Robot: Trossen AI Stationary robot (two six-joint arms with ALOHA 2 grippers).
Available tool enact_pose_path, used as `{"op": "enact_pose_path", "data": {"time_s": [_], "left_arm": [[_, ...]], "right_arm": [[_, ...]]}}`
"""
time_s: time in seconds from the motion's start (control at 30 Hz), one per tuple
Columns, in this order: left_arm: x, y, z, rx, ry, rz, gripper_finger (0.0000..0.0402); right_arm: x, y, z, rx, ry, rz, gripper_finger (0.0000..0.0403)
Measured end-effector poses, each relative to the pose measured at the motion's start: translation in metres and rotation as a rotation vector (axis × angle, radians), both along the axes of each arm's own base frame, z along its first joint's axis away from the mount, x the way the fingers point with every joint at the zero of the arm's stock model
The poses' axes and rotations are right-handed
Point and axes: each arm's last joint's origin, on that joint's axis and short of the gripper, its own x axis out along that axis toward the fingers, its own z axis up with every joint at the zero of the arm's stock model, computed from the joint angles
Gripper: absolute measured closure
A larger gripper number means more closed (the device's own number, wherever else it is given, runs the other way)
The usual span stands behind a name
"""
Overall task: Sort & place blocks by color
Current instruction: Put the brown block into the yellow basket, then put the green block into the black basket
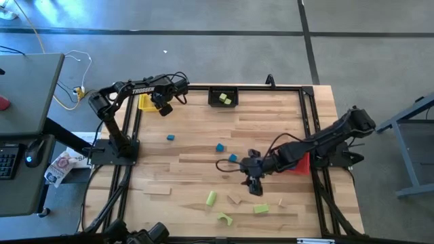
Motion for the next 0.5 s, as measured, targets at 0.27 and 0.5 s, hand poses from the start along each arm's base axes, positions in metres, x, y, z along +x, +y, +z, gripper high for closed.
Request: {"op": "enact_pose_path", "data": {"time_s": [0.27, 0.5], "left_arm": [[-0.001, -0.004, 0.001, -0.043, 0.035, -0.026, 0.0196], [0.010, -0.017, 0.005, -0.109, -0.067, -0.036, 0.0197]], "right_arm": [[-0.012, 0.025, -0.001, 0.037, 0.023, -0.002, 0.0160], [-0.025, 0.046, -0.002, 0.062, 0.046, 0.032, 0.0160]]}}
